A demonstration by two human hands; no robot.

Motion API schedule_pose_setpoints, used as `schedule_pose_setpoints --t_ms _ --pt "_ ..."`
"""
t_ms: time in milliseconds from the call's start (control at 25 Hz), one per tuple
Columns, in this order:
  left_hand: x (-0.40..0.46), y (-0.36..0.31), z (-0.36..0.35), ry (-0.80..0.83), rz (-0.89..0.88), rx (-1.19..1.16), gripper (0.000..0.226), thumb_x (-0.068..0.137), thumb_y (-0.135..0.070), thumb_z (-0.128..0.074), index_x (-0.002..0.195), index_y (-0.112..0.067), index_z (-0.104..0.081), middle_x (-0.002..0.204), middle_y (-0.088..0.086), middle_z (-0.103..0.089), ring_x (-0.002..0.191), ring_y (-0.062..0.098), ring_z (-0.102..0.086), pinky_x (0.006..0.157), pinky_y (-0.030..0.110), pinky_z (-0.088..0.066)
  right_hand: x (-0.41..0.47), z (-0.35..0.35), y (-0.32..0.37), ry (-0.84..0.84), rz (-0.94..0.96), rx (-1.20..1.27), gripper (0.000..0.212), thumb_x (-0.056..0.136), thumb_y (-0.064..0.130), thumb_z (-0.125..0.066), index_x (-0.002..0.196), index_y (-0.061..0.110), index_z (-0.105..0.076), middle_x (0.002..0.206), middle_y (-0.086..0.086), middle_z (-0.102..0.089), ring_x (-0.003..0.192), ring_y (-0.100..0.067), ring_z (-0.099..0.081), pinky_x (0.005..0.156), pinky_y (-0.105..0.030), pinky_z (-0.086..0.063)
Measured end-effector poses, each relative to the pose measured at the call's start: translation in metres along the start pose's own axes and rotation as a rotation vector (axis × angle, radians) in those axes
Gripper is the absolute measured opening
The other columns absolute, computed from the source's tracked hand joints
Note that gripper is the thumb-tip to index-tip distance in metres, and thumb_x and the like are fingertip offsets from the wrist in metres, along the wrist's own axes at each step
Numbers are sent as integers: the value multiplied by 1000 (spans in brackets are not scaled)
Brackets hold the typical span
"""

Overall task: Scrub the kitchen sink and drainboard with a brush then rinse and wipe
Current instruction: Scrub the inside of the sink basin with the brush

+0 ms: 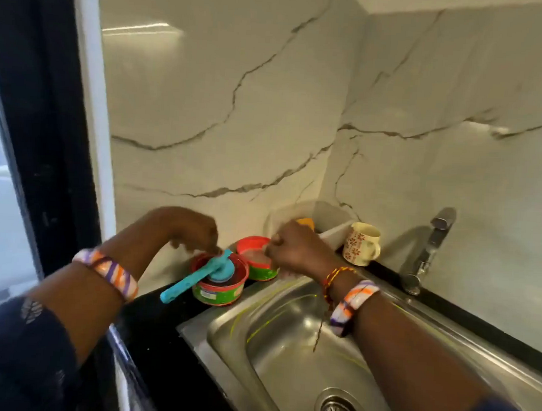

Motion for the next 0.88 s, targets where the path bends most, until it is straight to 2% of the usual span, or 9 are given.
schedule_pose_setpoints --t_ms 80,160,280,400,520,600,680,760,880 --pt "-2 28 -32 117 145 -3 36 93 -35 -51 114 -6 -58 89 3 -61 72 13 -55 62 25 -47 0 -47 7 230 -5 155 26 91 23 -49 95 3 -65 79 -14 -71 53 -18 -62 48 -22 -46" --pt "3 47 -68 172 169 -124 31 91 -29 -56 112 -7 -58 84 1 -63 65 10 -60 55 21 -49 -7 -91 19 420 -3 234 27 93 19 -46 102 -1 -62 86 -17 -71 45 -11 -55 40 -17 -39" --pt "5 58 -80 141 164 -482 8 89 -9 -59 96 -6 -61 74 5 -67 52 8 -62 45 19 -49 -5 -118 33 493 7 293 26 95 22 -43 99 2 -60 81 -13 -69 42 -8 -53 36 -12 -37" --pt "-5 53 -74 104 134 -693 6 88 -1 -59 84 -1 -63 69 10 -67 50 13 -64 43 20 -49 -2 -120 44 446 57 260 40 98 31 -36 105 1 -60 73 -8 -66 49 -15 -58 38 -14 -39" --pt "-19 30 -46 7 39 -715 12 85 -4 -63 91 7 -65 71 14 -66 47 9 -62 43 17 -48 14 -84 40 146 68 145 53 98 43 -31 92 1 -64 87 -20 -69 77 -36 -65 61 -31 -49" --pt "-20 8 -22 -142 -30 -684 20 81 -9 -69 91 8 -66 68 12 -63 47 9 -59 47 19 -49 24 -60 27 8 -21 232 61 95 51 -29 83 3 -64 84 -20 -70 78 -36 -67 73 -42 -54" --pt "-13 -21 -5 -281 -109 -609 24 76 -20 -75 81 2 -68 67 10 -64 55 13 -58 57 24 -49 35 -44 7 -67 -123 386 48 93 46 -41 73 7 -61 71 -14 -69 65 -30 -68 64 -42 -56" --pt "0 -46 2 -343 -197 -567 26 73 -31 -77 75 -7 -67 69 5 -64 59 10 -56 59 22 -48 49 -31 -23 -147 -247 529 25 88 27 -53 78 6 -59 68 -10 -62 55 -25 -62 44 -30 -50" --pt "25 -56 -5 -317 -231 -458 39 79 -50 -64 77 -11 -63 71 1 -56 62 9 -48 58 25 -38 66 -32 -65 -60 -406 597 15 90 11 -49 93 -2 -57 68 -11 -60 51 -19 -57 43 -21 -44"
Point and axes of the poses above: each hand's wrist, its own x-axis towards the middle knuckle, its own z-axis out of the back of the hand, y = z × x, the point moved 8 cm from there along x, towards the middle knuckle
